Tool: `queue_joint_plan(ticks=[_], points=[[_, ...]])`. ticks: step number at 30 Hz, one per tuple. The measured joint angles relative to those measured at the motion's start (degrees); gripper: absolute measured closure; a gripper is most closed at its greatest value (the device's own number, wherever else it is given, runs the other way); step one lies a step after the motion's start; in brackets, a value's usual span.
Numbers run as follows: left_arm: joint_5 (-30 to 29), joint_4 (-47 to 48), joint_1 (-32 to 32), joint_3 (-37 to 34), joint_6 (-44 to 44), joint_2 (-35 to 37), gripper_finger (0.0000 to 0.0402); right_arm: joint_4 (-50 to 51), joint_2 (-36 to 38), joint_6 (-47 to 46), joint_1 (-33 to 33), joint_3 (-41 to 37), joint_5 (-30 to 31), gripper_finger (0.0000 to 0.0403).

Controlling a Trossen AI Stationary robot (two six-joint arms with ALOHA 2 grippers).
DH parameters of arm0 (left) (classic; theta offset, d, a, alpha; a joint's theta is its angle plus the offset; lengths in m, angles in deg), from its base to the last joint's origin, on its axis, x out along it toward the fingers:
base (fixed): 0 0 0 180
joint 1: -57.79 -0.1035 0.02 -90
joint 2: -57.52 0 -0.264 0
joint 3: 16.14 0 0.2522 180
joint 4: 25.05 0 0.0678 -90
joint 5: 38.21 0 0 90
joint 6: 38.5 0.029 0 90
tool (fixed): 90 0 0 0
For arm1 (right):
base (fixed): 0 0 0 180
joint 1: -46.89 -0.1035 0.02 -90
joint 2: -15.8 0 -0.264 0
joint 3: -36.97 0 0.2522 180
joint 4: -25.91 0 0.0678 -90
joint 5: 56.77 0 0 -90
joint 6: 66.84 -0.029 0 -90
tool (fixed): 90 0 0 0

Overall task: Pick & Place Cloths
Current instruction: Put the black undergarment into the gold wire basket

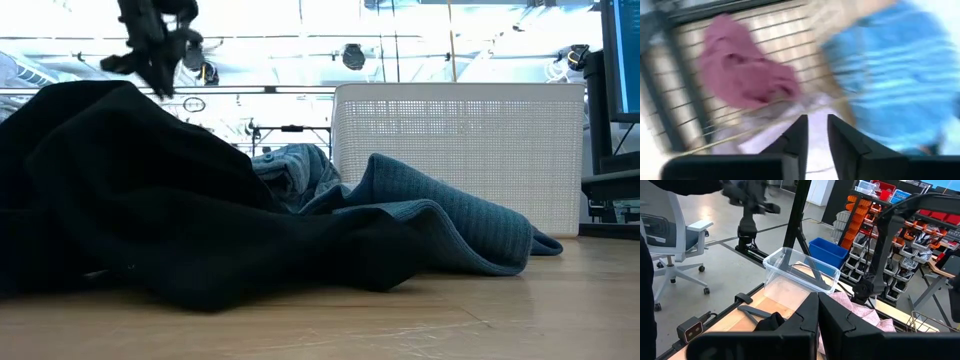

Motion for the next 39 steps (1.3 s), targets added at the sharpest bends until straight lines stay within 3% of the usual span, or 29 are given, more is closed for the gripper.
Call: queue_joint_plan(ticks=[6, 23, 31, 39], points=[[0.7, -8.8, 13.7, 0.0, -1.7, 4.4, 0.0396, 0.0, 0.0, 0.0, 0.0, 0.0, 0.0, 0.0402], [-6.5, -33.5, 54.4, 0.0, 6.9, 4.4, 0.0396, 4.4, 9.6, 0.0, -0.4, 0.0, -0.1, 0.0403], [-14.2, -39.3, 66.8, 0.0, 4.9, -1.7, 0.0399, 8.4, 15.1, -0.4, -0.9, 0.0, -0.1, 0.0403], [-18.8, -39.8, 71.9, 0.0, -1.6, -8.6, 0.0398, 12.1, 20.0, -1.9, -0.9, 0.0, -0.1, 0.0403]])
